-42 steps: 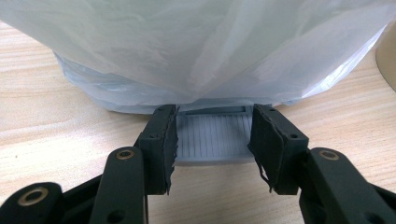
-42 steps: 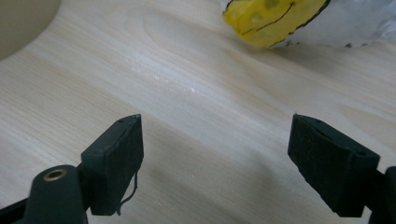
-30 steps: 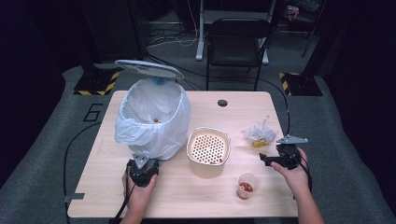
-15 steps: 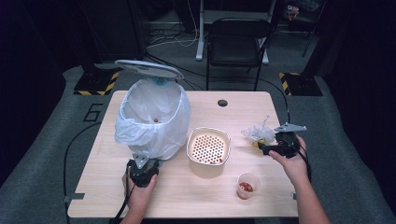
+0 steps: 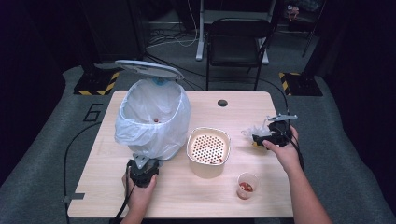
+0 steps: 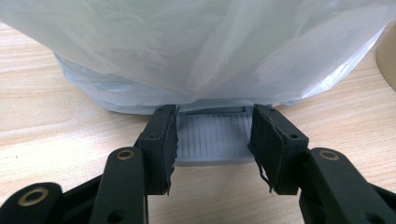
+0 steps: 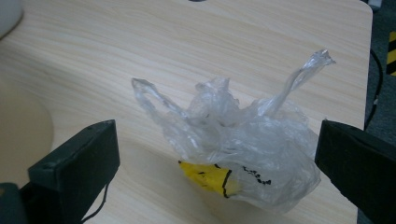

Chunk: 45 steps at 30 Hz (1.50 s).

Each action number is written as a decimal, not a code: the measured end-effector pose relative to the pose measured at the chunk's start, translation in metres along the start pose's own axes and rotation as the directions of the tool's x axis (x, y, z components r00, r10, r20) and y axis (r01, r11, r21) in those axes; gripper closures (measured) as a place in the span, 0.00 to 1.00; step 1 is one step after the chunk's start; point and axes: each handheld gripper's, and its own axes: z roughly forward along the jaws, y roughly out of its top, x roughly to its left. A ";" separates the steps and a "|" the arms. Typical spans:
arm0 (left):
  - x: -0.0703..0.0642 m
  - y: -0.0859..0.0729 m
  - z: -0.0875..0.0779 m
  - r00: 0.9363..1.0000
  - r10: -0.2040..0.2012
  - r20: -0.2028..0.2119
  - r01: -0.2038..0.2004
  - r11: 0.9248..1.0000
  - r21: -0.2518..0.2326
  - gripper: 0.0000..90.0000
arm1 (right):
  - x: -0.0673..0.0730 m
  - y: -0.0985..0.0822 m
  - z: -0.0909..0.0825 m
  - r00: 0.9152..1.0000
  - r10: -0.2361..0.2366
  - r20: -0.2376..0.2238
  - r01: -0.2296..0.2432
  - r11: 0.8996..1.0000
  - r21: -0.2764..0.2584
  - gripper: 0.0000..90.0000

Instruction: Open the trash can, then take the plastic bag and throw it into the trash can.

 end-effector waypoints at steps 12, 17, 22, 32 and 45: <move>0.000 0.000 0.000 1.000 0.001 0.000 -0.001 1.000 -0.001 0.57 | -0.008 -0.002 0.032 0.998 0.037 0.048 -0.040 0.997 0.063 0.00; 0.000 0.000 0.000 1.000 0.003 0.000 -0.003 1.000 0.000 0.57 | -0.008 -0.006 0.039 0.997 0.029 0.071 -0.034 0.998 0.059 0.09; 0.000 0.000 0.000 1.000 0.004 -0.001 -0.004 1.000 -0.001 0.57 | -0.007 -0.007 0.046 0.998 0.003 0.061 -0.008 0.997 0.082 0.21; 0.000 0.000 0.000 1.000 0.002 0.000 -0.002 1.000 0.000 0.57 | -0.010 -0.014 0.056 1.000 -0.001 0.012 -0.001 0.993 0.120 0.45; 0.000 0.000 0.000 1.000 0.002 0.000 -0.002 1.000 0.000 0.57 | -0.012 -0.022 0.058 0.999 0.024 -0.036 -0.019 0.992 0.121 0.86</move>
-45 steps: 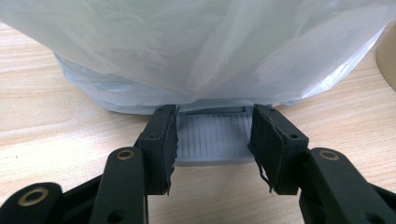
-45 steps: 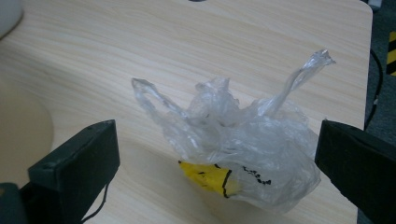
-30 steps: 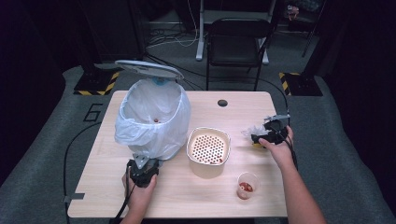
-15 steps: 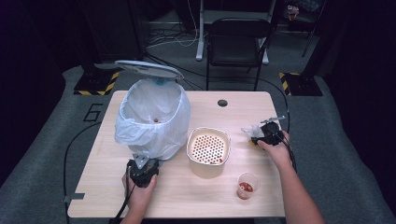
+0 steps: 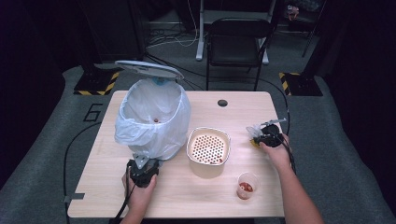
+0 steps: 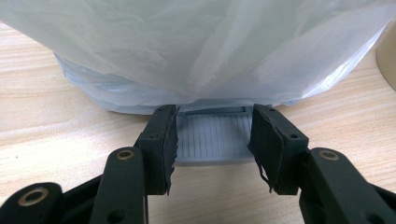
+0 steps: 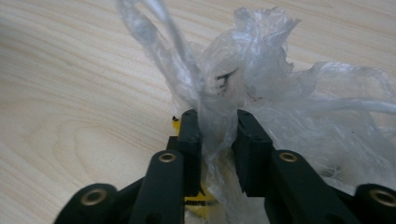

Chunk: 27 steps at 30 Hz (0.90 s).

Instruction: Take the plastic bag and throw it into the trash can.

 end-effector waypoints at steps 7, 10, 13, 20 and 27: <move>0.000 0.000 0.000 1.000 0.000 0.000 0.000 1.000 0.001 0.57 | 0.001 0.002 -0.006 1.000 0.002 -0.019 -0.002 1.000 -0.002 0.94; 0.000 0.000 0.000 1.000 0.000 0.000 0.000 1.000 0.000 0.57 | 0.000 0.004 -0.012 0.999 0.009 -0.032 -0.010 1.000 -0.010 0.94; 0.000 0.000 0.000 1.000 -0.002 0.001 0.002 1.000 0.000 0.57 | 0.001 0.009 -0.021 0.999 0.003 -0.040 -0.004 1.000 -0.016 0.94; 0.000 0.000 0.000 1.000 0.000 0.001 0.000 1.000 0.002 0.57 | 0.005 0.027 -0.049 0.997 -0.029 -0.073 0.026 0.998 -0.051 0.94; 0.000 0.000 0.000 1.000 0.006 0.000 -0.006 1.000 0.003 0.57 | 0.014 0.041 -0.074 0.993 -0.044 -0.106 0.036 0.997 -0.070 0.94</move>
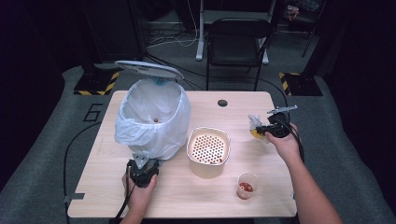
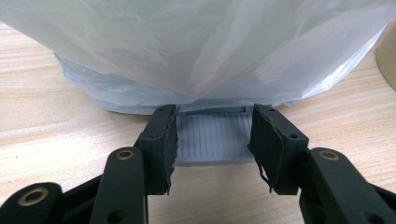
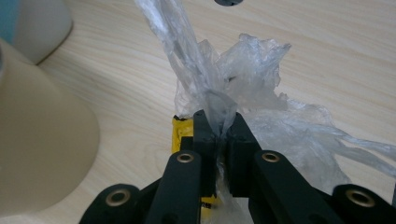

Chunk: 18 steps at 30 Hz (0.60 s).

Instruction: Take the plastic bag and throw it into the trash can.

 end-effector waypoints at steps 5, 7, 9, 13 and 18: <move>0.000 0.000 0.000 1.000 -0.007 0.001 0.007 1.000 -0.002 0.57 | 0.012 0.011 -0.015 0.999 -0.034 -0.024 0.033 0.999 -0.016 0.94; 0.000 0.000 0.000 1.000 -0.006 0.001 0.006 1.000 -0.003 0.57 | 0.016 0.016 -0.021 0.999 -0.039 -0.037 0.038 0.999 -0.026 0.94; 0.000 0.000 0.000 1.000 -0.004 0.002 0.004 1.000 0.001 0.57 | 0.021 0.020 -0.027 0.998 -0.045 -0.048 0.043 0.999 -0.031 0.94; 0.000 0.000 0.000 1.000 -0.004 0.002 0.004 1.000 0.001 0.57 | 0.032 0.030 -0.037 0.995 -0.082 -0.054 0.080 0.996 -0.039 0.94; 0.000 0.000 0.000 1.000 0.000 0.000 0.000 1.000 -0.002 0.57 | 0.043 0.042 -0.051 0.992 -0.111 -0.068 0.106 0.992 -0.064 0.94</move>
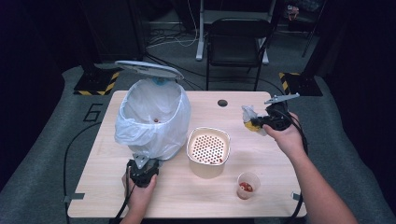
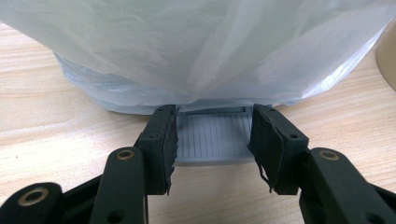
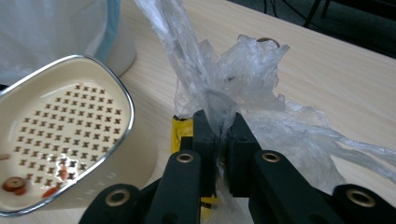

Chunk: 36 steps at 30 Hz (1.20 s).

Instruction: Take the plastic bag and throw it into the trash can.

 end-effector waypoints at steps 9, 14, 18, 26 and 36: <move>-0.001 0.000 0.000 1.000 -0.008 0.001 0.008 1.000 -0.002 0.57 | 0.016 0.021 -0.022 0.999 -0.043 -0.030 0.042 0.999 -0.025 0.94; -0.001 0.000 0.000 1.000 -0.008 0.001 0.008 1.000 -0.002 0.57 | 0.027 0.034 -0.033 0.996 -0.069 -0.054 0.066 0.997 -0.050 0.94; -0.001 0.000 0.000 1.000 -0.009 0.001 0.009 1.000 -0.002 0.57 | 0.035 0.041 -0.038 0.994 -0.091 -0.064 0.087 0.995 -0.056 0.94; -0.001 0.000 0.000 1.000 -0.008 0.001 0.008 1.000 -0.002 0.57 | 0.056 0.055 -0.042 0.985 -0.140 -0.097 0.133 0.989 -0.070 0.94; 0.000 0.000 0.000 1.000 -0.007 0.002 0.007 1.000 0.000 0.57 | 0.084 0.068 -0.042 0.967 -0.194 -0.163 0.182 0.979 -0.086 0.94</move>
